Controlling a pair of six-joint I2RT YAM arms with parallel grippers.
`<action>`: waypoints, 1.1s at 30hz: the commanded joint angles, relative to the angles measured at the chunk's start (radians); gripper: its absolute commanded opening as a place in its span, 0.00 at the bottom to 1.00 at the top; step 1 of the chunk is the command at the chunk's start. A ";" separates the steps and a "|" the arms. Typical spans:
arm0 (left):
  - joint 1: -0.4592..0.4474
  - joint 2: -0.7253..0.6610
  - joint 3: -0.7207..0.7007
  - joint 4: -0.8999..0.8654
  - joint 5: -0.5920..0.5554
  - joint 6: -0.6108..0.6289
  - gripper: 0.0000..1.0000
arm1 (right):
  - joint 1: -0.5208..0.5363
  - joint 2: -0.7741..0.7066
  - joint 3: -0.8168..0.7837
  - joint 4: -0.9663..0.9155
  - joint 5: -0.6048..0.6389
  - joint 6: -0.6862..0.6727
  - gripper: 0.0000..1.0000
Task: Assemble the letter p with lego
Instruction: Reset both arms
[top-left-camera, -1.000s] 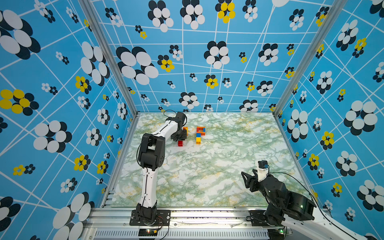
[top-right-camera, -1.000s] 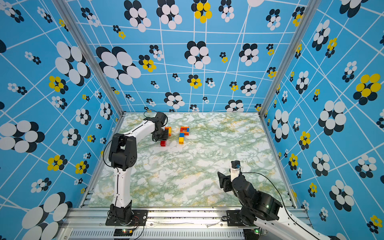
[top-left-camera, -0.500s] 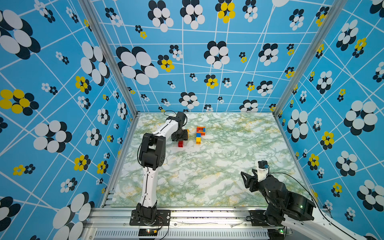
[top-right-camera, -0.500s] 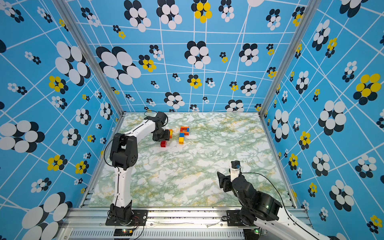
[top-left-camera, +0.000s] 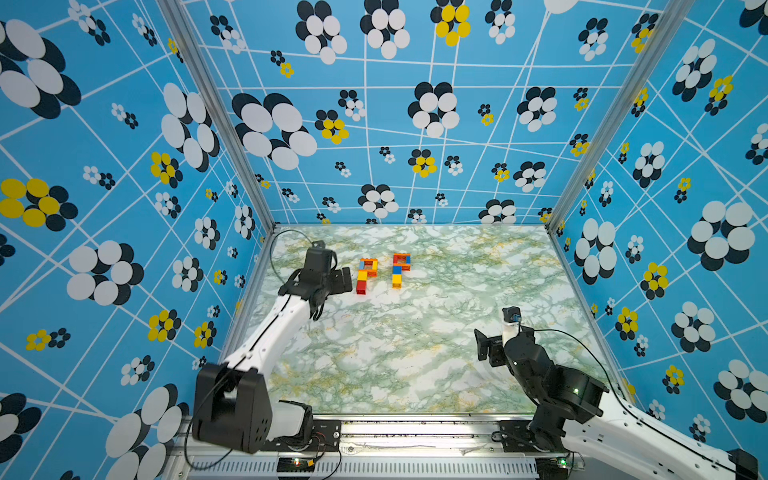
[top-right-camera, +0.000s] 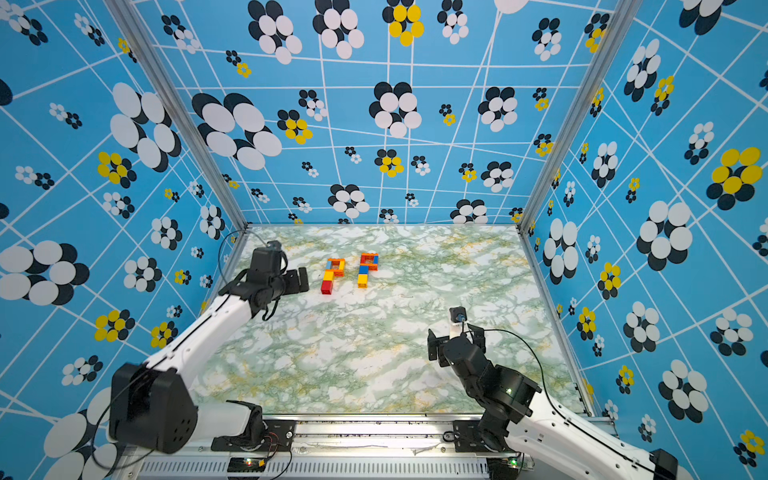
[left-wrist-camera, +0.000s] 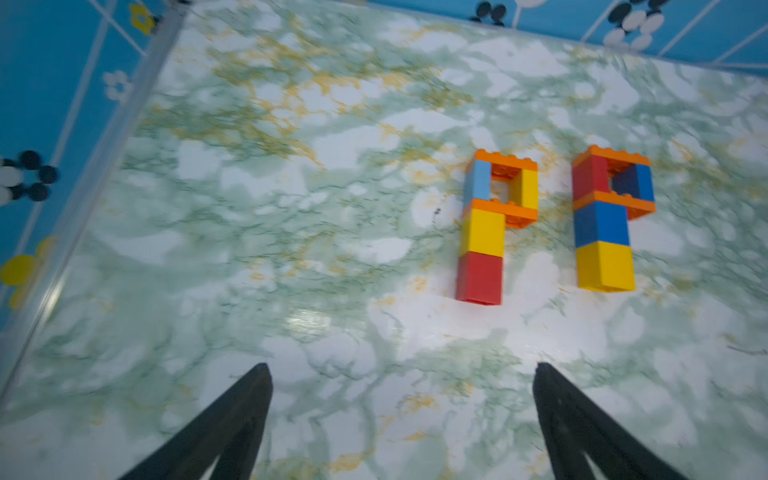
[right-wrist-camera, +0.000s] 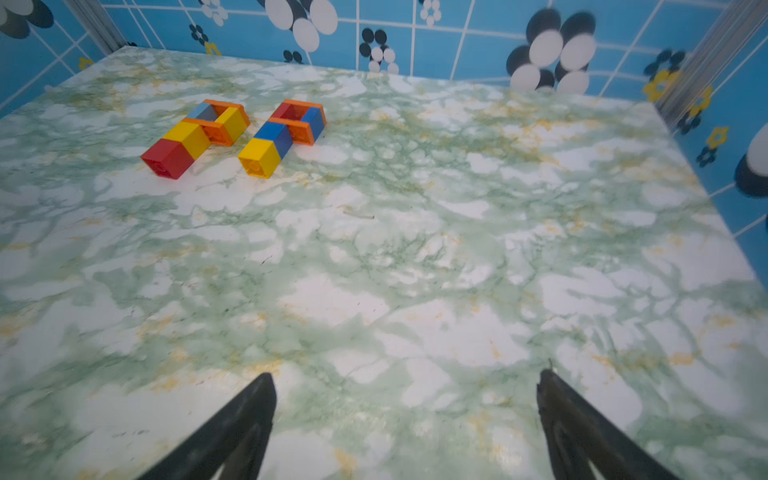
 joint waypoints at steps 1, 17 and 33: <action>0.032 -0.086 -0.174 0.245 -0.171 0.064 0.99 | -0.059 0.044 -0.060 0.284 0.081 -0.175 0.99; 0.100 0.123 -0.415 0.838 -0.124 0.226 0.99 | -0.586 0.594 -0.118 0.871 -0.065 -0.375 0.99; 0.144 0.270 -0.559 1.290 0.051 0.233 0.99 | -0.850 0.943 -0.126 1.349 -0.487 -0.321 0.99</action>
